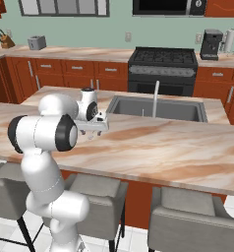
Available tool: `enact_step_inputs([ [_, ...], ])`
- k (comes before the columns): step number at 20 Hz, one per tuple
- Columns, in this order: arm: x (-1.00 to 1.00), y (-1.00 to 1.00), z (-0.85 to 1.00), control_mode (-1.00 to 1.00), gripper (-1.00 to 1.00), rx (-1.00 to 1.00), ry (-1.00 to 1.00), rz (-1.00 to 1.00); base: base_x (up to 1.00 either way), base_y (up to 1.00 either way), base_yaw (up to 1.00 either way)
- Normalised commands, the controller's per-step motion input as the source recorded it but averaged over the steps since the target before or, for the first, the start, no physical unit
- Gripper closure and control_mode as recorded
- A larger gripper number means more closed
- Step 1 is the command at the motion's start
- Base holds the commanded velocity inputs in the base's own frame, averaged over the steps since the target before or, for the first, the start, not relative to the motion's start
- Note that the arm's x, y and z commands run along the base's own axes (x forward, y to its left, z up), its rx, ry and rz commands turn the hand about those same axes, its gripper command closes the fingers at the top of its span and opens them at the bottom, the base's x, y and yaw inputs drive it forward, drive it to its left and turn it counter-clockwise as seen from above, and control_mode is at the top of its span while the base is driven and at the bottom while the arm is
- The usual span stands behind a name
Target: Organize the utensils by type. Pick up the wooden spoons from the counter and place them in the open cabinet. Then pick up the metallic utensils from the counter and place them in the open drawer.
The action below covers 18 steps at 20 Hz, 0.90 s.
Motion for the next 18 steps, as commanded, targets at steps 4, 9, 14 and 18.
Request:
enact_step_inputs([
  [4, 0.18, 0.00, -0.22, -1.00, -1.00, 0.00, 0.00, 0.00, 0.00, 0.00, 0.00],
  [9, 0.20, 0.00, -0.24, -1.00, -1.00, 0.00, 0.00, 0.00, 0.00, 0.00, 0.00],
  [14, 0.20, 0.00, -0.33, -1.00, -1.00, 0.00, 0.00, 0.00, 0.00, 0.00, 0.00],
  [18, 0.08, 0.05, -0.39, -1.00, -1.00, 0.00, 0.00, 0.00, 0.00, 0.00, 0.00],
])
